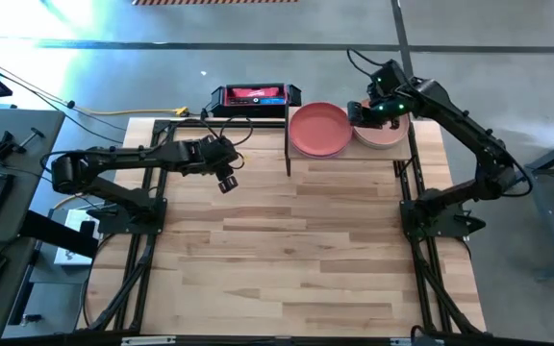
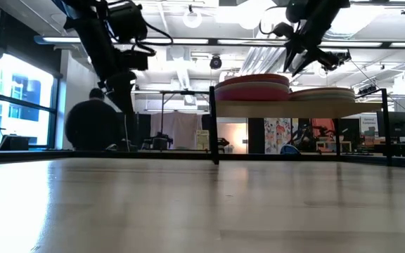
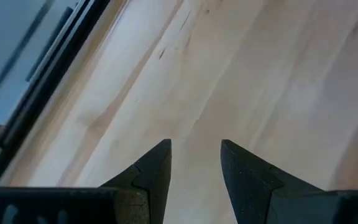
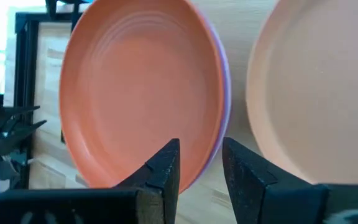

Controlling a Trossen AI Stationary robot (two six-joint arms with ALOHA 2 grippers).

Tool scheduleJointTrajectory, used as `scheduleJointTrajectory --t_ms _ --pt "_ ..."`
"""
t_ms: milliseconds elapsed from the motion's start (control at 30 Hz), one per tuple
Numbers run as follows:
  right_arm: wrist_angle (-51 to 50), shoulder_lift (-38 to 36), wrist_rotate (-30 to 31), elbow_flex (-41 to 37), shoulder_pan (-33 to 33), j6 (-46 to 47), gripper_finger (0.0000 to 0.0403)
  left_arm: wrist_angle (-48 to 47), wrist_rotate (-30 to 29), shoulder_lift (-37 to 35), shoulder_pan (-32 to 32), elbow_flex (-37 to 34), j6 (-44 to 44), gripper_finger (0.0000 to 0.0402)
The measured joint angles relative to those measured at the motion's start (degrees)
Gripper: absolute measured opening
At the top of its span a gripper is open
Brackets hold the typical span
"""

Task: Place and stack plates onto a shelf
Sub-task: Return to Home Position

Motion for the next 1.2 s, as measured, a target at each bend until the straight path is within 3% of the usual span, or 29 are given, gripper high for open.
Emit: scheduleJointTrajectory --t_ms 200,467,667,1033,1200 --pt "-0.3 -1.9 0.7 0.0 2.4 -4.1 0.0099 -1.0 1.6 -7.0 0.0 0.0 -3.8 0.0129" --pt "-0.3 -7.6 14.9 0.0 9.9 -6.7 0.0099 -3.3 1.5 -21.4 0.0 0.0 -7.7 0.0129" --pt "-0.3 -11.4 21.3 0.0 17.7 -5.7 0.0099 -5.1 1.2 -32.5 0.0 -0.3 -7.7 0.0129" --pt "0.2 -13.1 35.8 -0.3 34.7 -1.9 0.0099 -4.0 1.2 -55.8 0.0 -13.0 -11.7 0.0129" --pt "8.7 -13.7 37.9 -7.7 40.6 -1.7 0.0099 -2.0 1.5 -64.4 0.0 -17.9 -11.1 0.0129"
